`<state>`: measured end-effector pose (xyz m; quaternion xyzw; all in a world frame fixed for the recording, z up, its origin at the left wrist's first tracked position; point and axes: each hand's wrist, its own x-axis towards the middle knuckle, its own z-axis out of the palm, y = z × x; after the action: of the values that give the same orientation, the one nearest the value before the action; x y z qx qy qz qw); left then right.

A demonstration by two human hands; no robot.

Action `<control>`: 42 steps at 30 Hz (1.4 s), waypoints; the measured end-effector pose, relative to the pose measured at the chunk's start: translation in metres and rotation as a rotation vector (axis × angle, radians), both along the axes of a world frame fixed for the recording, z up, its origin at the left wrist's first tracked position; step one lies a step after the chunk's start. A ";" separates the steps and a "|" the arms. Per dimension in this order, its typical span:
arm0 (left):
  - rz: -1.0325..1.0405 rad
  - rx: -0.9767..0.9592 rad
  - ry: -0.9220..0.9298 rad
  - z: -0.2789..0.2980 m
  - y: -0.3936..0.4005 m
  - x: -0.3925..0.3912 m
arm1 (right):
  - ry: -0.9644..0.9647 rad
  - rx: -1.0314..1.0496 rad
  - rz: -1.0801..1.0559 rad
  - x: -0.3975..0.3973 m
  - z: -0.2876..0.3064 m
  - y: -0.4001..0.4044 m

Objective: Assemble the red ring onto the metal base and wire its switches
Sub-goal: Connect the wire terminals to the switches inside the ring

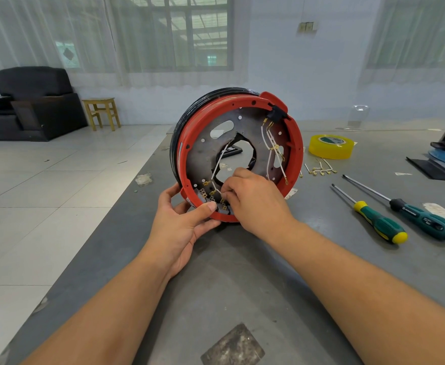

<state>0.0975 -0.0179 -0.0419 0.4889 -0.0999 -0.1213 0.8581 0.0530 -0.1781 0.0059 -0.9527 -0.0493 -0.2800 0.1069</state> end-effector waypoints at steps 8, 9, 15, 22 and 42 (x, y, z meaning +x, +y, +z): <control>-0.003 -0.018 -0.010 -0.002 0.000 0.002 | 0.031 0.007 0.002 0.002 -0.001 0.001; -0.003 -0.021 -0.009 -0.002 0.000 0.002 | 0.031 0.016 0.005 0.002 -0.002 0.001; -0.005 -0.020 -0.006 -0.001 0.000 0.000 | 0.016 0.070 0.034 0.001 -0.004 0.000; -0.017 -0.027 0.031 0.004 0.001 -0.001 | -0.025 0.105 0.052 0.001 -0.008 -0.002; 0.018 0.045 0.019 0.002 -0.002 -0.002 | -0.098 0.221 0.071 0.003 -0.015 -0.001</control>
<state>0.0955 -0.0197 -0.0396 0.5080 -0.0846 -0.1202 0.8487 0.0563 -0.1795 -0.0094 -0.9179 -0.0571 -0.3262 0.2184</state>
